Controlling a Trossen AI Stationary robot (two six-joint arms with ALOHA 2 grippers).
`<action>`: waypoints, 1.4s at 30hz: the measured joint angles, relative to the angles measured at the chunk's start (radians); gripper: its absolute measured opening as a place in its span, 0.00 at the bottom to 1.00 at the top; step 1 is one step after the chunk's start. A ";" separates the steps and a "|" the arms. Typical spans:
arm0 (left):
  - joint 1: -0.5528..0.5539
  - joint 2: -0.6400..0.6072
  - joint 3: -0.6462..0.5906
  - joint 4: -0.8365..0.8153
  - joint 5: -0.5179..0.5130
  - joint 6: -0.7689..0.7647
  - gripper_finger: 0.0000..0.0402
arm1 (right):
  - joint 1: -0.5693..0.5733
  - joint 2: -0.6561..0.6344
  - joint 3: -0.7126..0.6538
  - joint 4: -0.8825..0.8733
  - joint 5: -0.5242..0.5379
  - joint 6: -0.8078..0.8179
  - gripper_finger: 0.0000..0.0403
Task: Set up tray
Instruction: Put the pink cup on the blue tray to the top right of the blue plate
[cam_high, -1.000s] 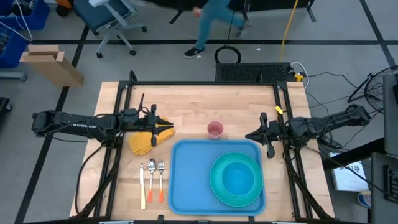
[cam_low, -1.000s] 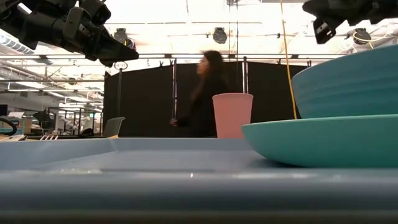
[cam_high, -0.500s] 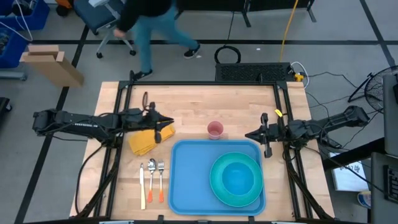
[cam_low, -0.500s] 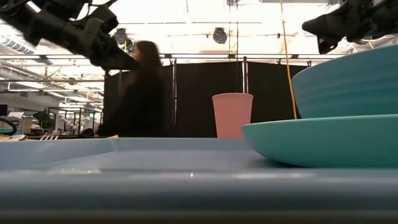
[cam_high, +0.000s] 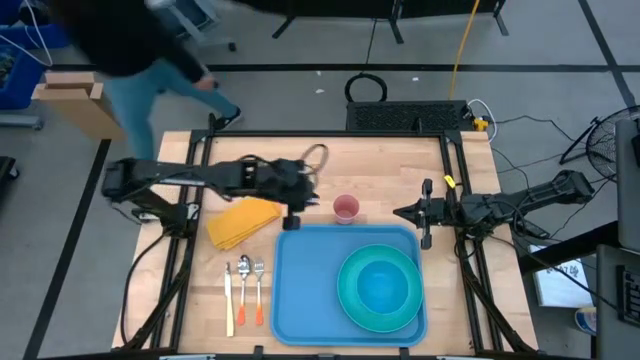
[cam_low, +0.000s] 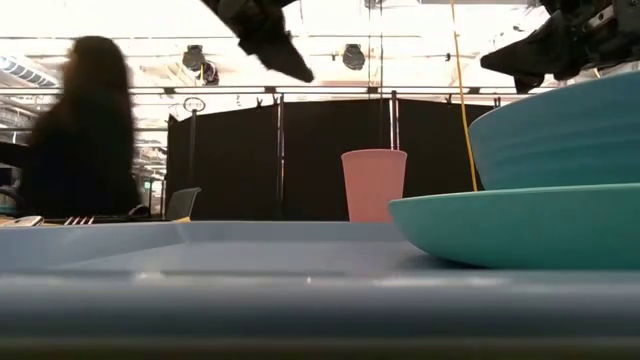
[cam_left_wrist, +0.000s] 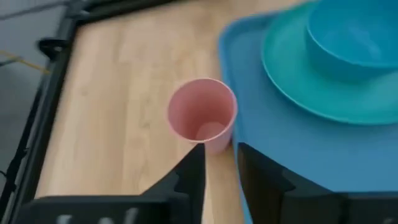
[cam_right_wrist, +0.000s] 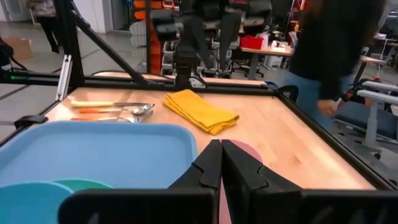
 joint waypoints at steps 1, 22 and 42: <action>-0.003 0.040 0.060 -0.051 0.000 0.015 0.27 | 0.000 0.000 0.000 -0.005 0.000 0.000 0.00; 0.100 0.567 0.599 -0.301 -0.004 0.102 0.58 | 0.000 0.000 0.000 -0.031 -0.002 0.017 0.00; 0.151 0.597 0.598 -0.338 0.159 0.022 0.58 | 0.000 0.000 0.000 -0.044 -0.003 0.024 0.00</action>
